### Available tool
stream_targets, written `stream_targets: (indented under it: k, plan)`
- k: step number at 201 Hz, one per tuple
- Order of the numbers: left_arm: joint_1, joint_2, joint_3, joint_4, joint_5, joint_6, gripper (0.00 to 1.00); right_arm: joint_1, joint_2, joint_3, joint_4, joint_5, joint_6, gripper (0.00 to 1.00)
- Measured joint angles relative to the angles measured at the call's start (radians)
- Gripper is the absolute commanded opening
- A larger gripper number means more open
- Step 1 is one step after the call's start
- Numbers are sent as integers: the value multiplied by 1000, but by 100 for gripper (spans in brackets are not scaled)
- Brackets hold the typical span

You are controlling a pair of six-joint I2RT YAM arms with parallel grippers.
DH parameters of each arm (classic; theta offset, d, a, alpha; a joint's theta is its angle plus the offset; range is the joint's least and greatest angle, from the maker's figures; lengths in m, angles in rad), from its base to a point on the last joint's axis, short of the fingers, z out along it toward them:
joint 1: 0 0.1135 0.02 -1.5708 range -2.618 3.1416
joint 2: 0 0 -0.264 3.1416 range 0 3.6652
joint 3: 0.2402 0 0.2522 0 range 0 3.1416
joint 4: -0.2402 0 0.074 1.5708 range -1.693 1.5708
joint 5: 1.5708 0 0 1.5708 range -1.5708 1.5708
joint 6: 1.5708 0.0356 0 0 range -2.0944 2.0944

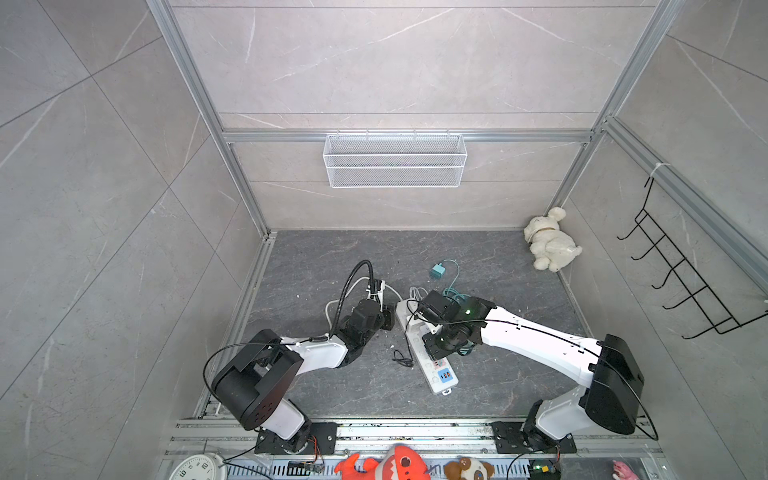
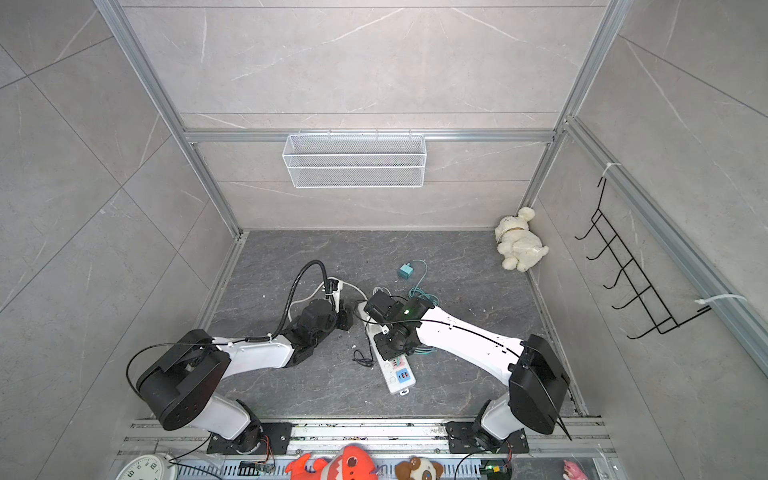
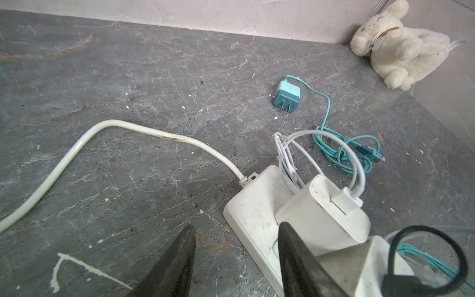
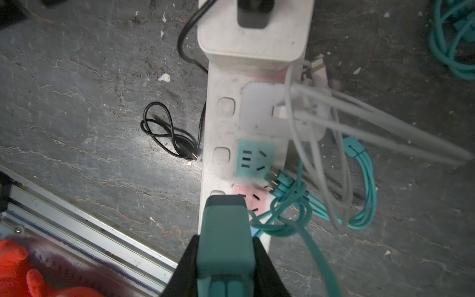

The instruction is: Insert the plug

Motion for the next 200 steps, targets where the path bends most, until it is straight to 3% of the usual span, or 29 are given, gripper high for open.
stream_targets:
  k: [200]
  plan:
    - [-7, -36, -17, -10, -33, 20, 53, -51, 58, -61, 125, 71, 2, 10]
